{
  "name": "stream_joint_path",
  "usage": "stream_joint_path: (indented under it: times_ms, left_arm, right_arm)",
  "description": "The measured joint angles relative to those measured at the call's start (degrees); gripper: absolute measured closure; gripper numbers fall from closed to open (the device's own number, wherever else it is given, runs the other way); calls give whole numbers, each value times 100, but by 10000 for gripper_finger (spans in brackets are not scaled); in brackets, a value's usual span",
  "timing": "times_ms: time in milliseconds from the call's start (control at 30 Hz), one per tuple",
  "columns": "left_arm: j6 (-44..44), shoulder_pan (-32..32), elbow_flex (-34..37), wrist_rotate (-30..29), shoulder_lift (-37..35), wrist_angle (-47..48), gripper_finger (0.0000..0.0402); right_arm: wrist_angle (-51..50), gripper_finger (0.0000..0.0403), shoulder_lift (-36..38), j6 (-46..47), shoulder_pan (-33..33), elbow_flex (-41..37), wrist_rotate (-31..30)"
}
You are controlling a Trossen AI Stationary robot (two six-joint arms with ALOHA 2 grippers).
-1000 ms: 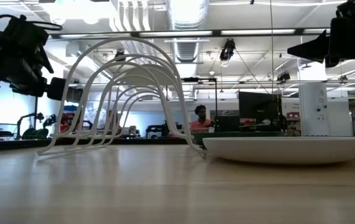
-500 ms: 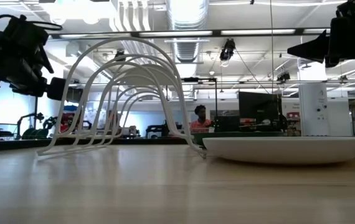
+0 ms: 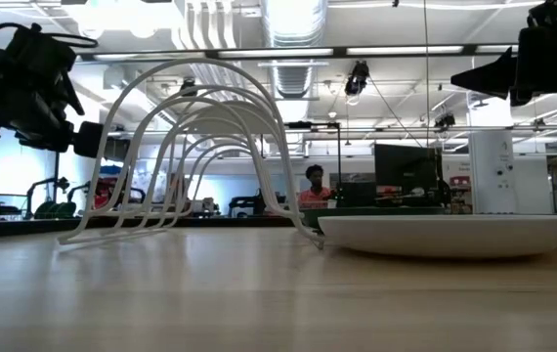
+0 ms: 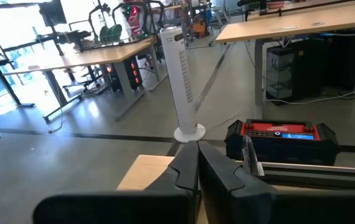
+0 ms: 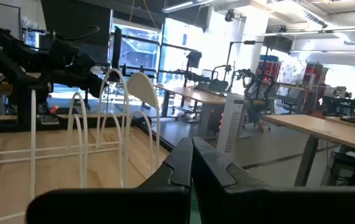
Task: Sort dishes
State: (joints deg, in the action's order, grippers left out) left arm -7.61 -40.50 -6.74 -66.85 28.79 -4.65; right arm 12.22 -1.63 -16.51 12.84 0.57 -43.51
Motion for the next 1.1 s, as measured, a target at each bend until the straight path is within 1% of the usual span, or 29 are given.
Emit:
stream_joint_path:
  times_ms: [600, 733, 800, 867, 1000, 1100]
  left_arm:
    - [0, 0, 1, 0, 1, -1, 401]
    - [-42, 18, 4, 57, -27, -323, 401]
    - [-117, 72, 4, 345, -48, -545, 401]
    - [-198, 152, 4, 803, -95, -739, 401]
    - [-200, 324, -2, 1945, -200, -884, 401]
    - [-196, 416, -178, 2827, -213, -879, 401]
  right_arm:
    - [27, 403, -1, 31, -1, 0, 0]
    - [190, 403, -2, -97, -3, -3, -1]
    - [564, 403, 0, -319, -4, -3, 0]
    - [820, 403, 0, -375, -4, -3, -3]
    - [915, 403, 0, -404, -4, -3, -4]
    - [899, 403, 0, -451, -2, -3, -2]
